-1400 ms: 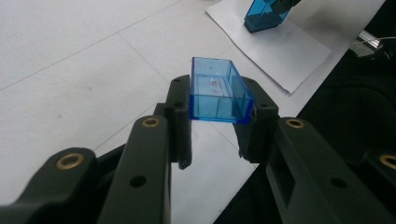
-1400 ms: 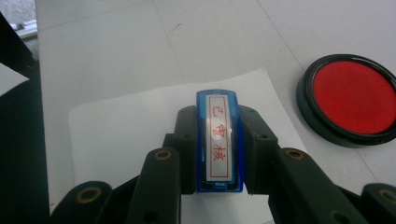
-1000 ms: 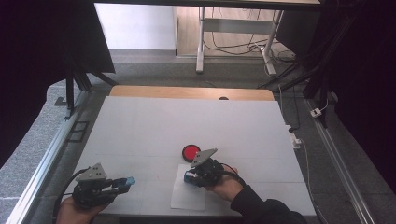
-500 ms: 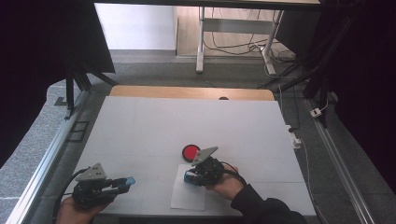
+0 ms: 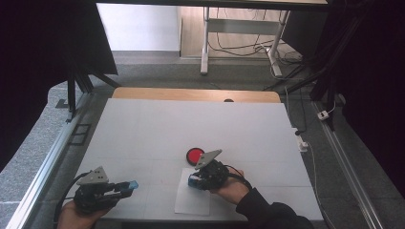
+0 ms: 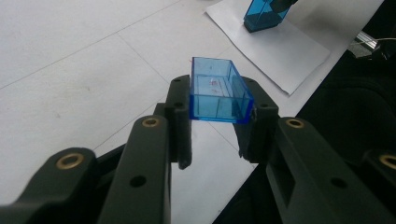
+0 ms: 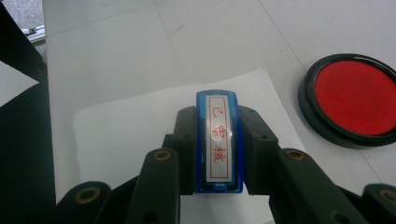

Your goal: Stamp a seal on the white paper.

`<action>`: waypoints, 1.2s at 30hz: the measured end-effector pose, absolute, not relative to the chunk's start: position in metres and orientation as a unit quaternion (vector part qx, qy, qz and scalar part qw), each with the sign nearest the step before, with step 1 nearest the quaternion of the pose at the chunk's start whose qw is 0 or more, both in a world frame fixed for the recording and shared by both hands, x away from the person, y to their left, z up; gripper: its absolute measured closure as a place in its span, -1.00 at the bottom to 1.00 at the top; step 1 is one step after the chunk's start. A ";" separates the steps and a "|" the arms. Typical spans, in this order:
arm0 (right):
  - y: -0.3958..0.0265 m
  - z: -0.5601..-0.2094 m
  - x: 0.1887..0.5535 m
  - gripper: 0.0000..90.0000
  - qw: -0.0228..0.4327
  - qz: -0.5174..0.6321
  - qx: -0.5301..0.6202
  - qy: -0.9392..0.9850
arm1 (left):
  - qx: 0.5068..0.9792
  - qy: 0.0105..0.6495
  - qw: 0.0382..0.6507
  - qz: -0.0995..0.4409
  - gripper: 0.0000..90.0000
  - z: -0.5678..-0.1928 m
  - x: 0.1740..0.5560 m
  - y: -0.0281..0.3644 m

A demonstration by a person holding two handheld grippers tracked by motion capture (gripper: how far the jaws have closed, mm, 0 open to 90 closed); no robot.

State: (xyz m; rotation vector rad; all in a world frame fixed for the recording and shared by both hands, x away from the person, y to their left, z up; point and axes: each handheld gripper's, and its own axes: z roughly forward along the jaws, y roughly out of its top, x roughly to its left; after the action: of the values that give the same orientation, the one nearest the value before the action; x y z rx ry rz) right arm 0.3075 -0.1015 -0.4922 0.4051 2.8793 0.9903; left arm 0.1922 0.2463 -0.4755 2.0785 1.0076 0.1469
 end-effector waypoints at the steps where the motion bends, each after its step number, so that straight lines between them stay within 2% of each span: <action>1: -0.101 -0.492 0.307 0.58 0.035 0.324 0.131 0.936 | 0.822 0.398 0.402 0.058 0.52 -0.475 0.192 0.246; 36: -0.115 -0.456 0.302 0.59 0.045 0.389 0.134 0.911 | 0.822 0.399 0.403 0.057 0.52 -0.475 0.192 0.246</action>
State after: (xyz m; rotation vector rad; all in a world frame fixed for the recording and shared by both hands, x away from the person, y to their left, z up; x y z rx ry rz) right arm 0.3017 -0.1150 -0.4563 0.4094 2.7819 1.1871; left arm 0.1924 0.2465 -0.4754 2.0760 1.0078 0.1439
